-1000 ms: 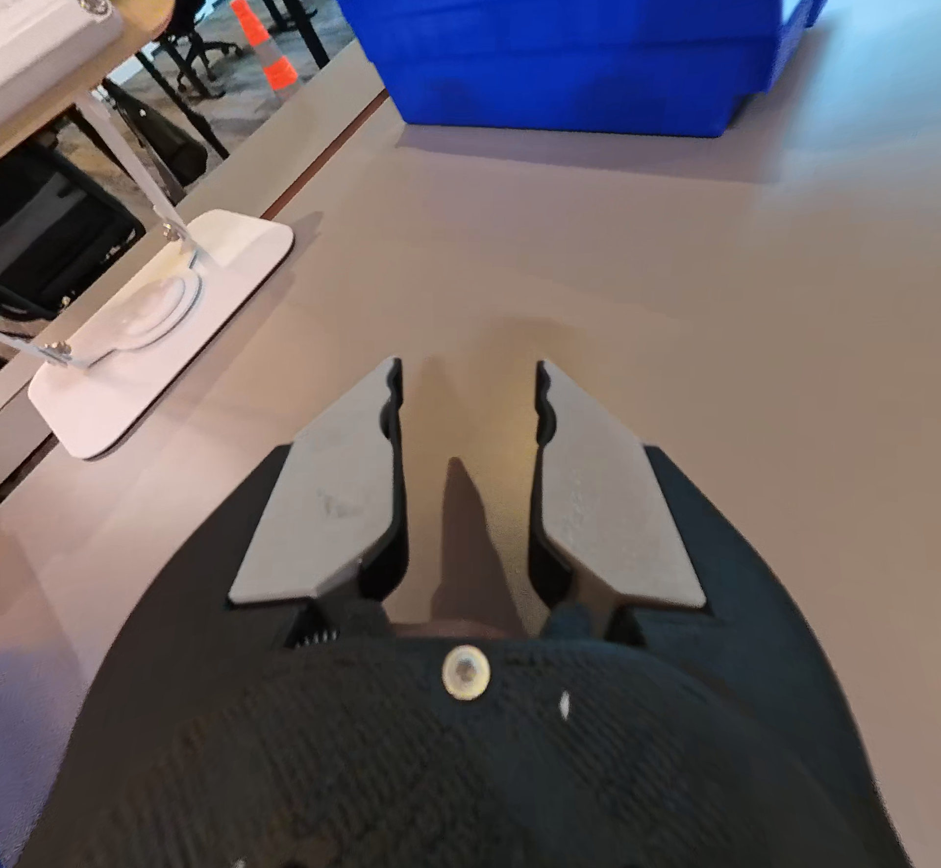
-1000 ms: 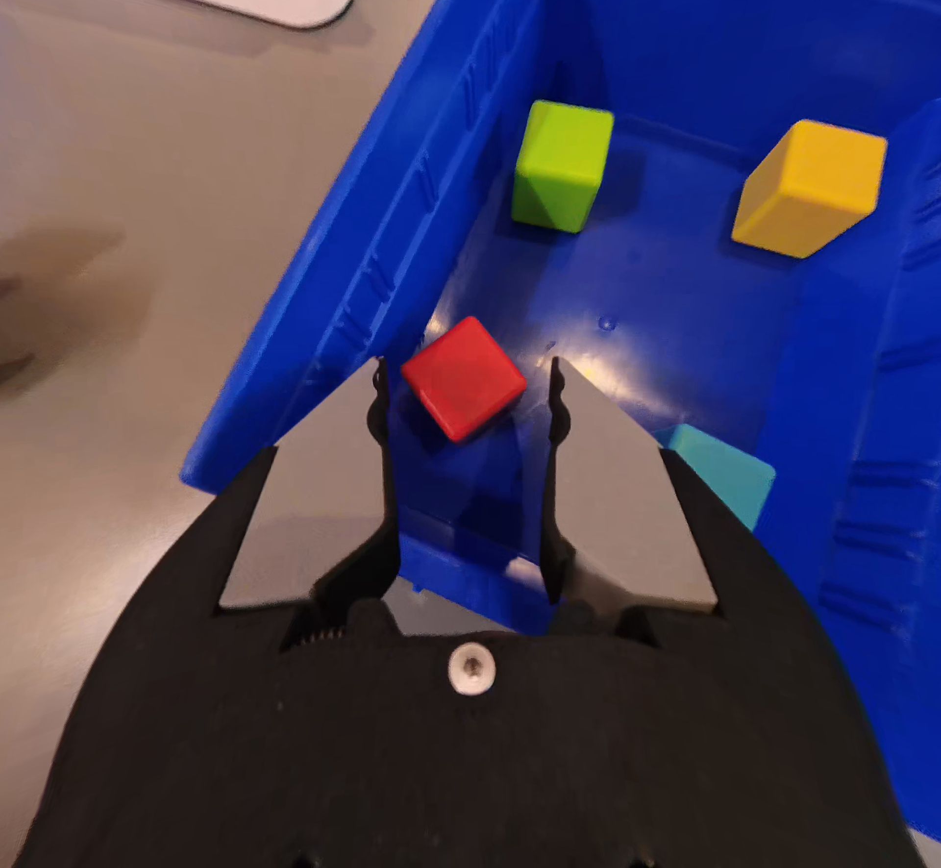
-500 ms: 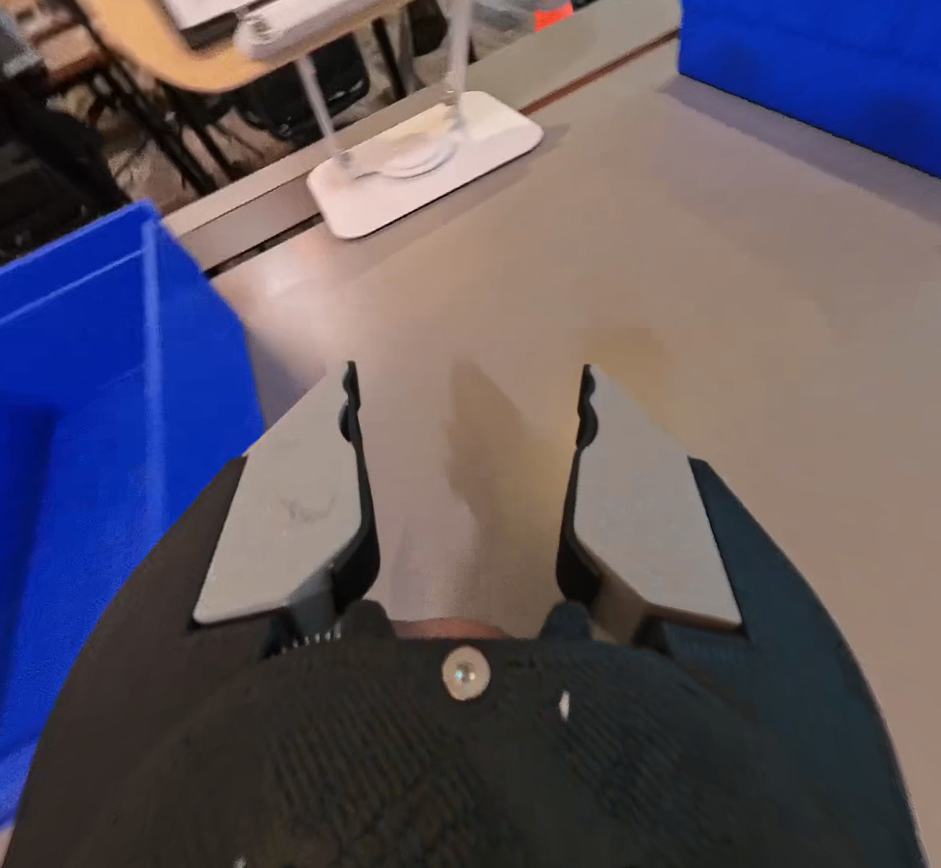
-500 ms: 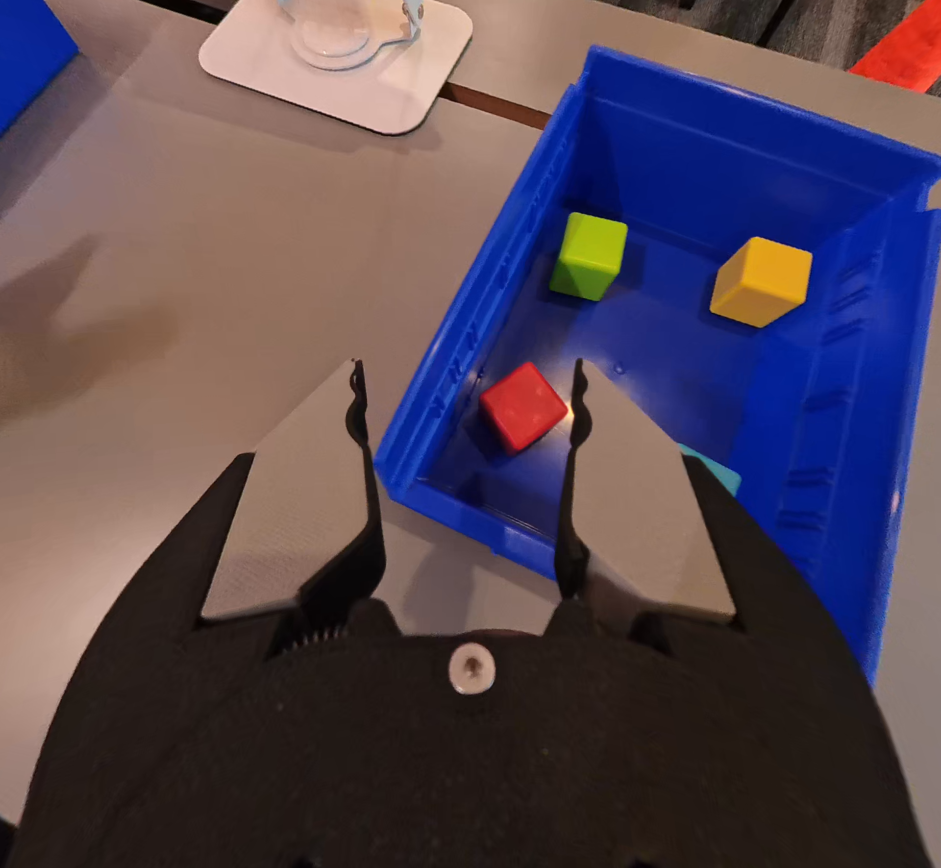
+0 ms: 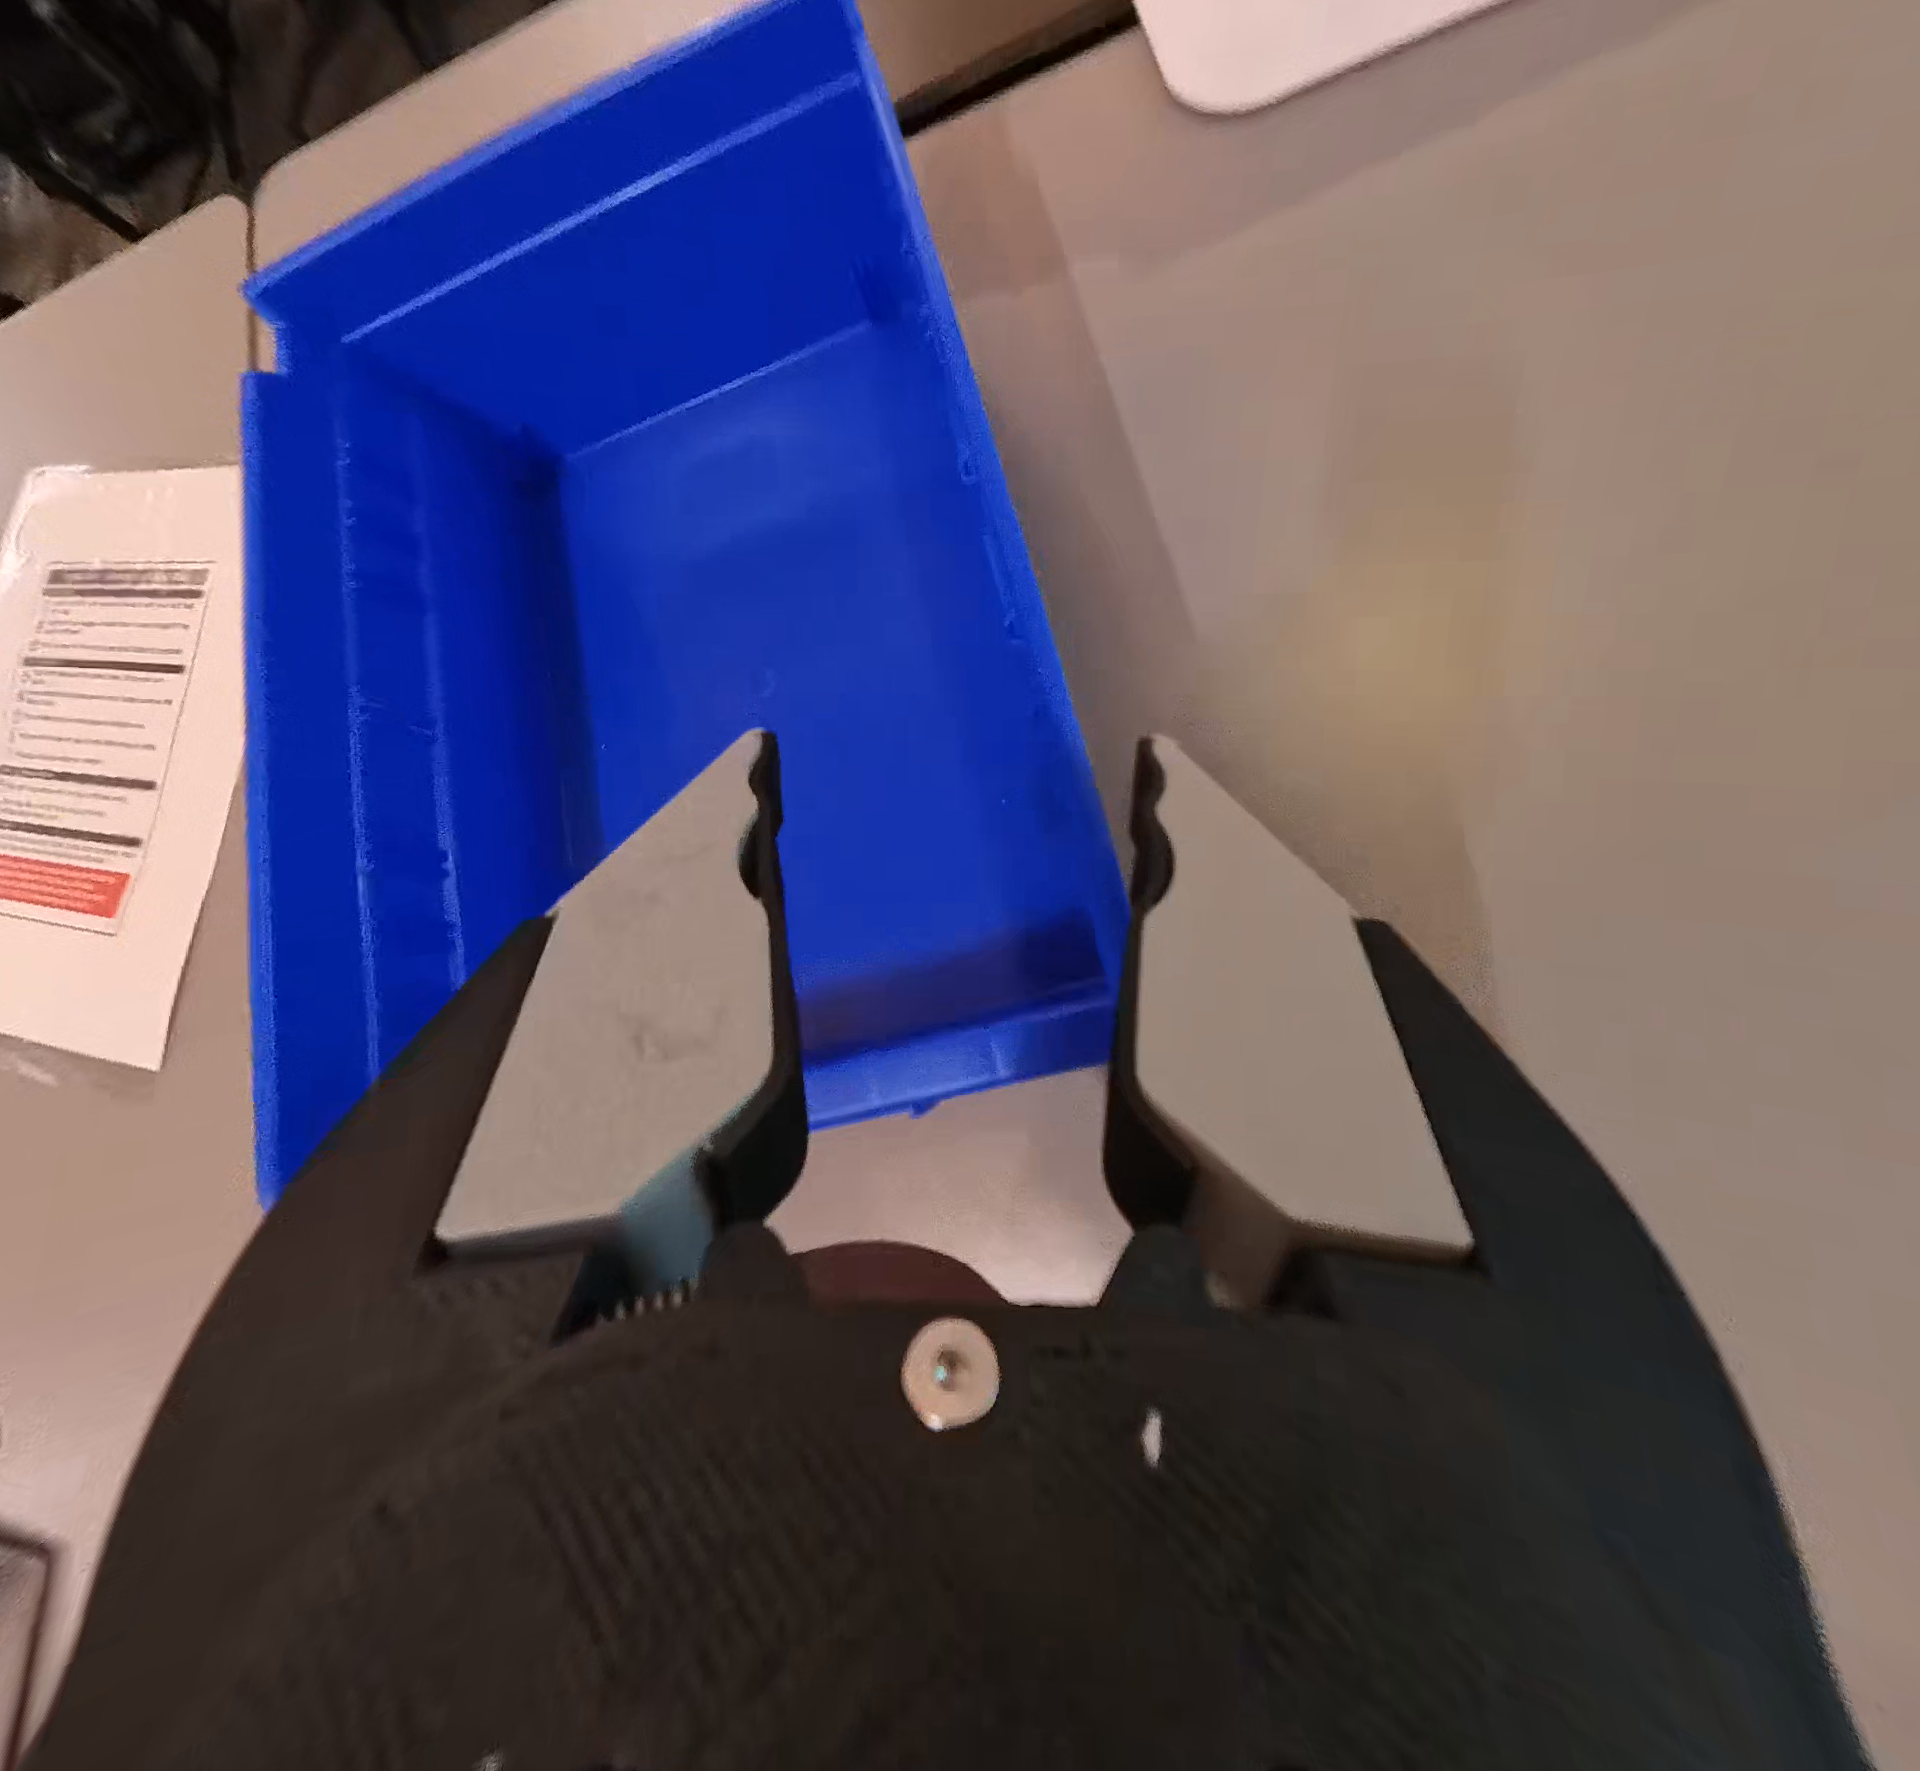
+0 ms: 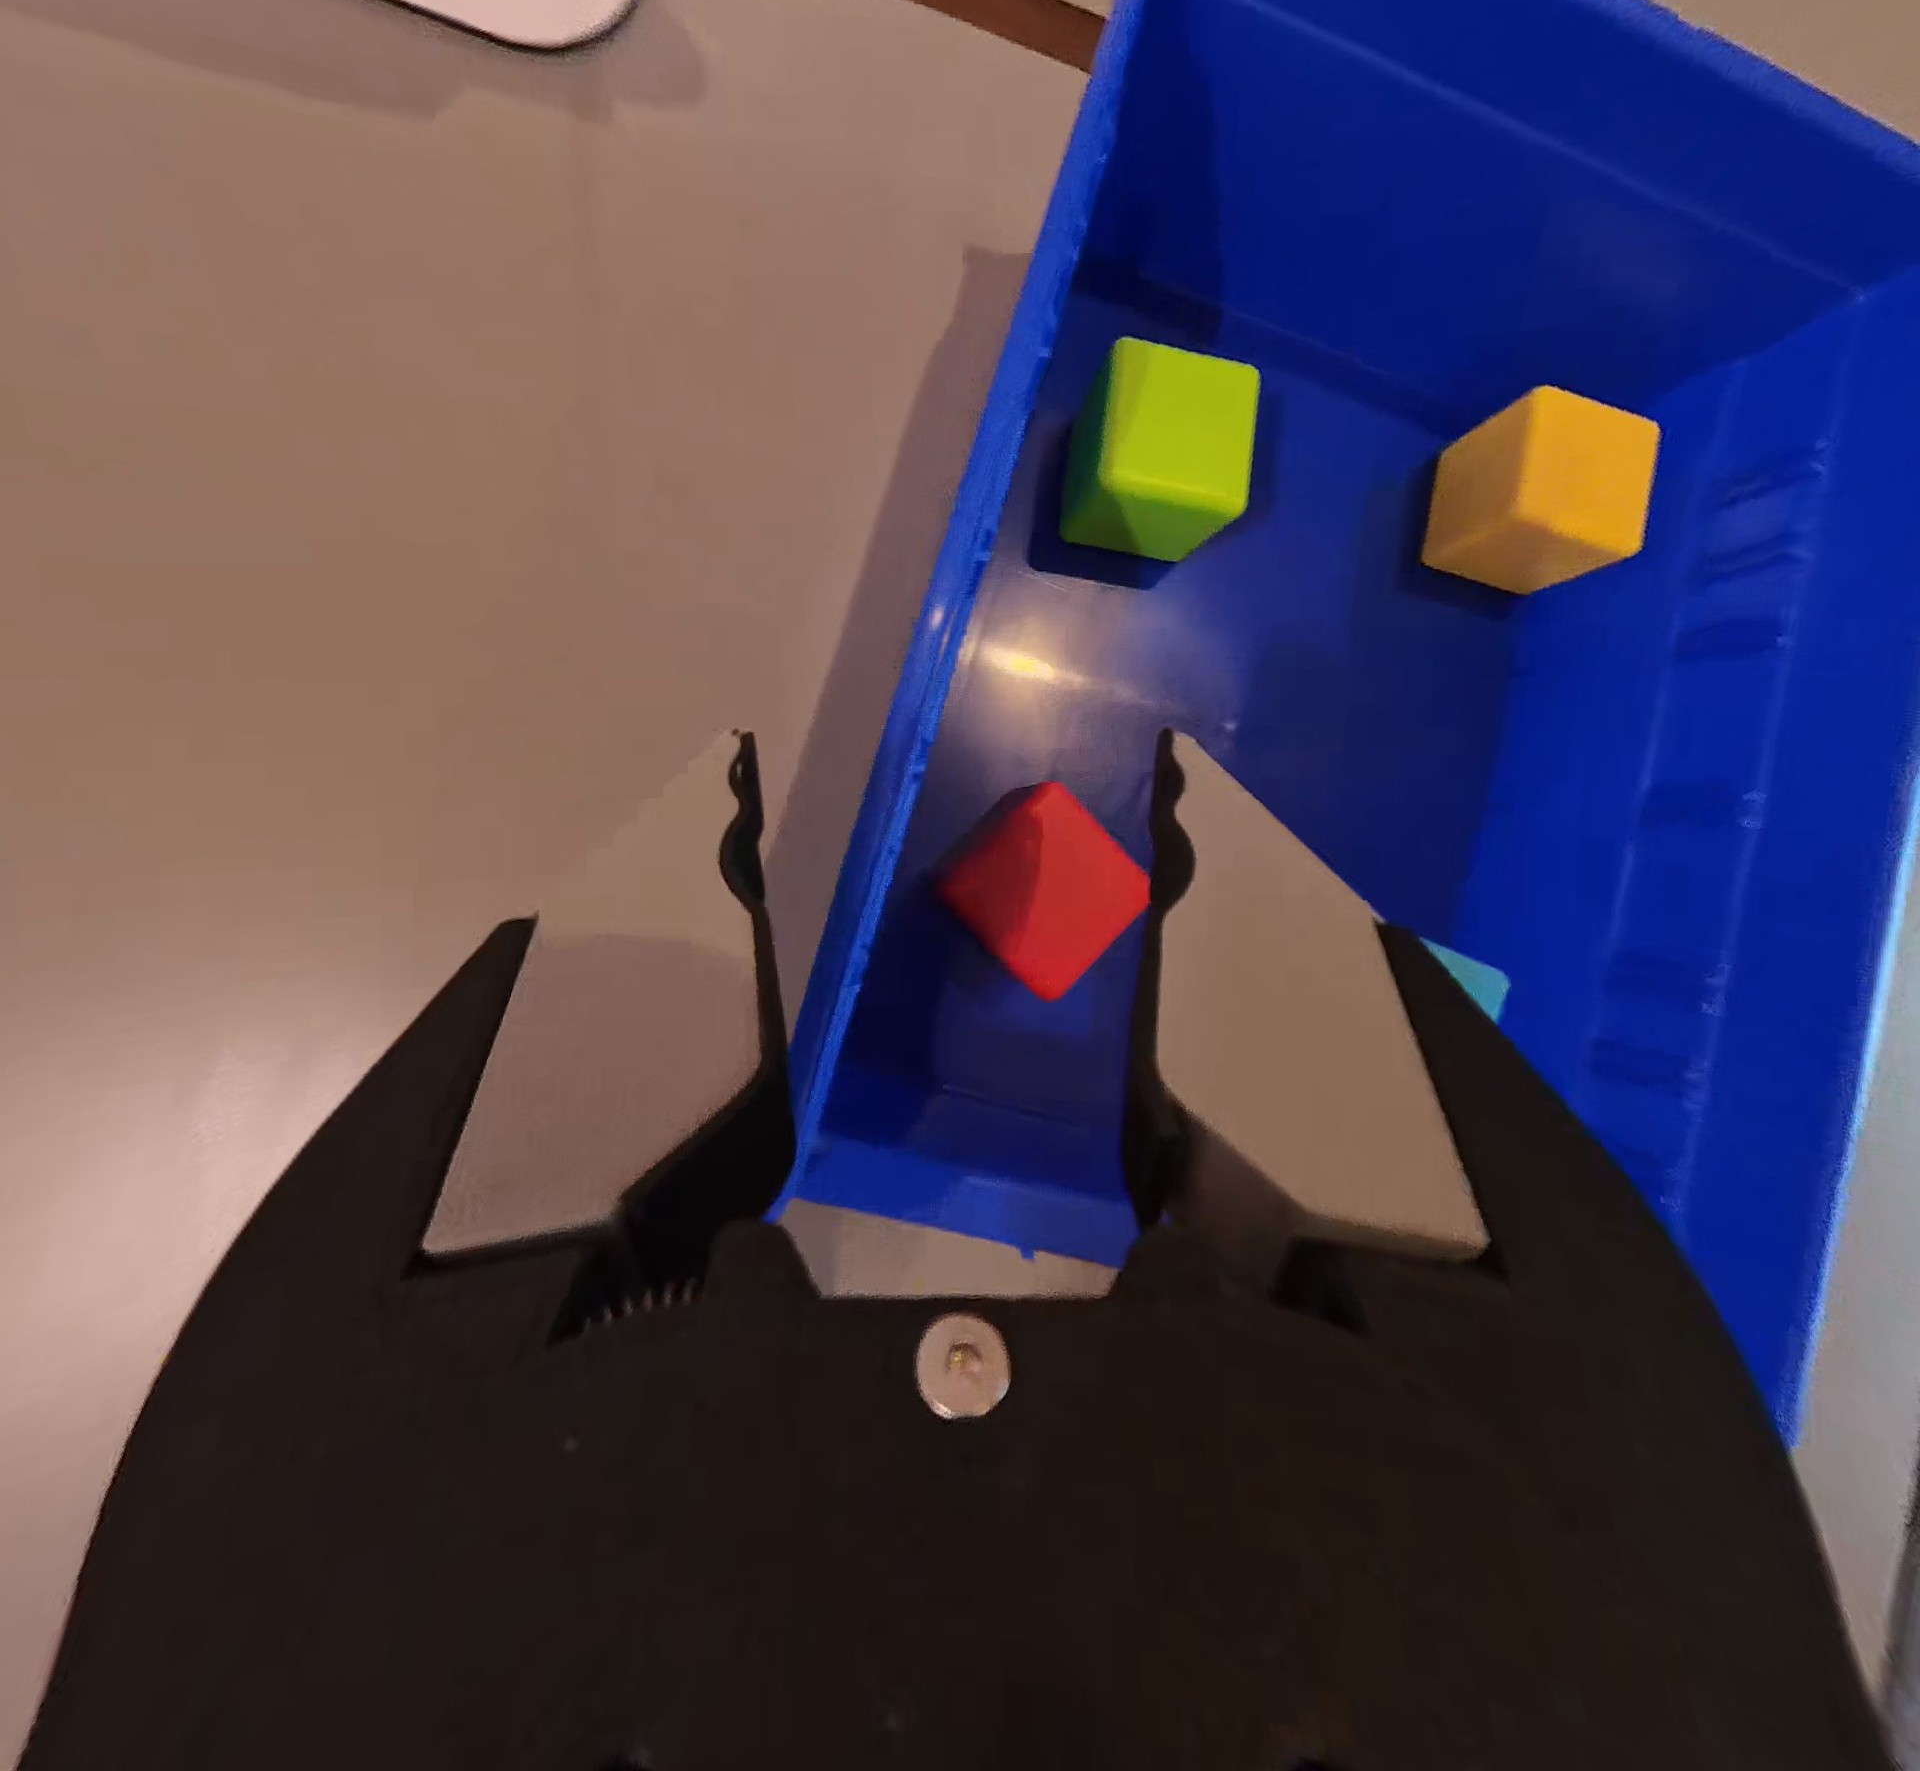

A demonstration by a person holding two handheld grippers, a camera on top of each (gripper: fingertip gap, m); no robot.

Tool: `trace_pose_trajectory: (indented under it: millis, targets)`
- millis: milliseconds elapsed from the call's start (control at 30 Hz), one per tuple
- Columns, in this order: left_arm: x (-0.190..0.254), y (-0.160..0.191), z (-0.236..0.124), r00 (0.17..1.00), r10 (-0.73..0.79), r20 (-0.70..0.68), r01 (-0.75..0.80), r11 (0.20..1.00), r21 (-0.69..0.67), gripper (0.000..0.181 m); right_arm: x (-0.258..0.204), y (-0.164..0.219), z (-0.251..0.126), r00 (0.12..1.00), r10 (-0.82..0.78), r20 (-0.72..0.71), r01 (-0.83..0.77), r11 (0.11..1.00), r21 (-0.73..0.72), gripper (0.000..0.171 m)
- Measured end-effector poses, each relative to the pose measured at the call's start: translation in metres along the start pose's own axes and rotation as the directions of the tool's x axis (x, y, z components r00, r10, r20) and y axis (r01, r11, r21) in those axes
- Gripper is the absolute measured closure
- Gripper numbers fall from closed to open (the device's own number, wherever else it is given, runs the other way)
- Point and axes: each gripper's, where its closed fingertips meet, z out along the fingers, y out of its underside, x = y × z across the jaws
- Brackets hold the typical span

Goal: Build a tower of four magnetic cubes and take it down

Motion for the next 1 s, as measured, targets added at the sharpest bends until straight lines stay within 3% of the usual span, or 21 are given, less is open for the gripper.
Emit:
trace_pose_trajectory:
  millis: [133, 233, 400, 633, 700, 800, 1000]
  targets:
    - [0.007, -0.004, 0.029, 0.997, 0.068, -0.032, -0.071, 0.992, -0.105, 0.144, 0.007, 0.005, 0.017, 0.996, -0.036, -0.087, 0.028, 0.996, -0.087, 0.097]
    - [0.019, -0.008, 0.039, 0.99, 0.037, -0.134, -0.057, 0.987, -0.148, 0.171, 0.006, 0.02, 0.031, 0.994, -0.053, -0.095, 0.035, 0.981, -0.19, 0.113]
    - [0.018, -0.009, 0.045, 0.99, 0.06, -0.127, -0.083, 0.979, -0.185, 0.171, -0.009, 0.027, 0.042, 0.997, -0.069, -0.043, 0.058, 0.973, -0.224, 0.16]
    - [0.015, -0.011, 0.046, 0.994, 0.078, -0.077, -0.092, 0.977, -0.193, 0.172, -0.004, 0.036, 0.039, 0.991, -0.105, -0.085, 0.085, 0.974, -0.21, 0.165]
    - [0.01, -0.012, 0.046, 0.997, 0.069, -0.044, -0.076, 0.979, -0.19, 0.163, -0.004, 0.038, 0.038, 0.993, -0.093, -0.072, 0.076, 0.977, -0.201, 0.165]
    - [-0.003, -0.013, 0.043, 0.998, 0.058, 0.039, -0.05, 0.981, -0.188, 0.136, -0.003, 0.039, 0.038, 0.993, -0.099, -0.069, 0.084, 0.978, -0.19, 0.165]
    - [0.006, 0.003, 0.05, 0.998, -0.058, 0.0, 0.056, 0.964, -0.259, 0.099, -0.003, 0.039, 0.038, 0.992, -0.105, -0.072, 0.091, 0.981, -0.173, 0.166]
